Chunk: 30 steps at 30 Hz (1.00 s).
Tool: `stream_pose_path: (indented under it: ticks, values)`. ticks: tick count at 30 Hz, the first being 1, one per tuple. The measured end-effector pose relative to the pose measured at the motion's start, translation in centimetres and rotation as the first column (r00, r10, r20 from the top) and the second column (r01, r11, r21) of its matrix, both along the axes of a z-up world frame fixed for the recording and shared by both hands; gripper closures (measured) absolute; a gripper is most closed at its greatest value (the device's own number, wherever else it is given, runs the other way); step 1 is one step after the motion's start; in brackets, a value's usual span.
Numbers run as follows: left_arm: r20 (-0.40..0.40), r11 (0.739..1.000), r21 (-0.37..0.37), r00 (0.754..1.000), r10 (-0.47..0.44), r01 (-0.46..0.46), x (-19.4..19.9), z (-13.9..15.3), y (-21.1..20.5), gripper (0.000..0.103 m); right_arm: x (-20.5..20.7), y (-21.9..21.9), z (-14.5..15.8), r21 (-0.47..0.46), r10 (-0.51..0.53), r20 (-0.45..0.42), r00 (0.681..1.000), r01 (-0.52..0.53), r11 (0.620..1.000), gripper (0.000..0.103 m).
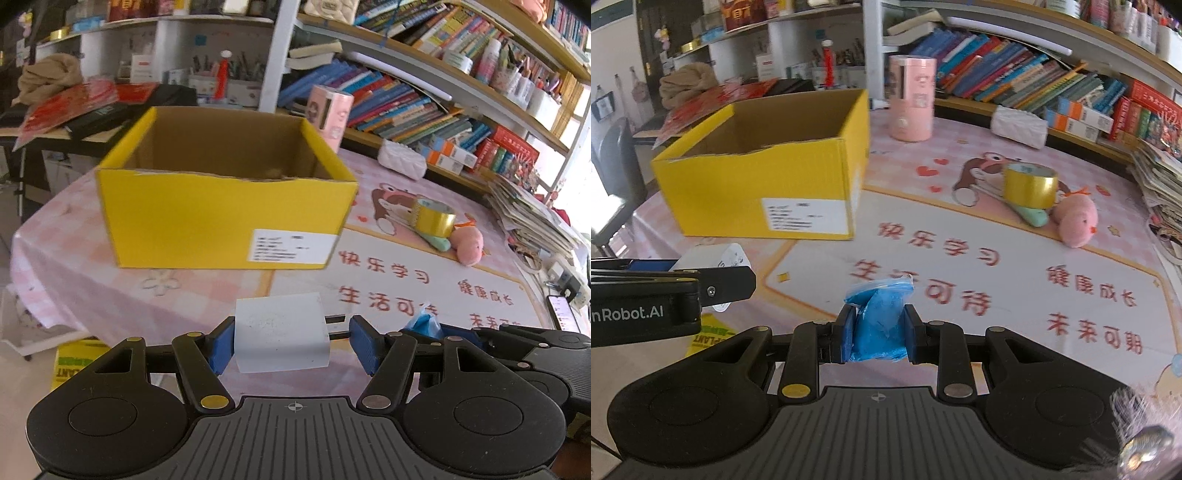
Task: Organize objects
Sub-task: 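Carry the charger in the left tool and blue toy in the right tool to the yellow box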
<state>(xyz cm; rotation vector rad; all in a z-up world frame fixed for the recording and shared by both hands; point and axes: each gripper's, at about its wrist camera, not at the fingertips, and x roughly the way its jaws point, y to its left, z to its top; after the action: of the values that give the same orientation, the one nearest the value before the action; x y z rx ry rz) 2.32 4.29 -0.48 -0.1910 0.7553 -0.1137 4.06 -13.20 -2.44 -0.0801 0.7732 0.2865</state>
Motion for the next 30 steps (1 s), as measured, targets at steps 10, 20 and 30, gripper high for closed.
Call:
stream_pose_path:
  ticks: [10,20,30]
  values:
    - [0.040,0.998,0.012,0.998,0.055,-0.056,-2.7,0.9,4.3,0.039,-1.9,4.8,0.3,0.017,0.057,0.023,0.998,-0.057,0.998,0.078]
    - [0.188,0.994,0.004,0.976,0.105,-0.108,-2.8,4.5,7.0,0.039,-1.3,7.1,3.2,0.043,0.065,0.114,0.991,-0.070,0.997,0.078]
    - [0.258,0.989,0.004,0.955,0.145,-0.151,1.7,6.4,7.7,0.039,4.4,7.7,7.3,0.081,0.057,0.232,0.971,-0.078,0.994,0.078]
